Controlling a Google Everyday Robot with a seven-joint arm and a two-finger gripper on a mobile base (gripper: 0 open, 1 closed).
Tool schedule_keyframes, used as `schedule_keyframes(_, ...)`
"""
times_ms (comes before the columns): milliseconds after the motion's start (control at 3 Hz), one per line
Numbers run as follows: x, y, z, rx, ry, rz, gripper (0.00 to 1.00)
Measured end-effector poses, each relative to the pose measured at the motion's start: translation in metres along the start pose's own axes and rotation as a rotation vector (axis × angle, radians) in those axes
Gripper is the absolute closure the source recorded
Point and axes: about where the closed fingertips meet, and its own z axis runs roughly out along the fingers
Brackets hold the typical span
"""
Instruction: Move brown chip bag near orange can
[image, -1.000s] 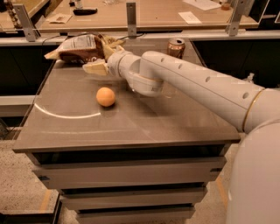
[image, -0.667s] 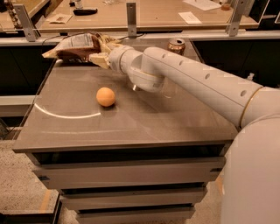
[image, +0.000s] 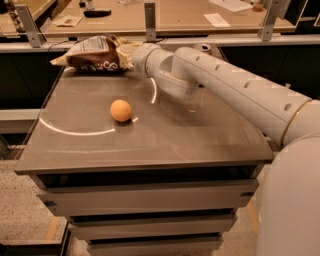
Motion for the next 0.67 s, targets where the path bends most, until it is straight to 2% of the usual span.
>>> schedule_keyframes(333, -0.008, -0.014, -0.039, 0.035, -0.007, 0.020, 1.00)
schedule_keyframes(667, -0.010, -0.027, -0.112, 0.102, 0.027, 0.075, 1.00)
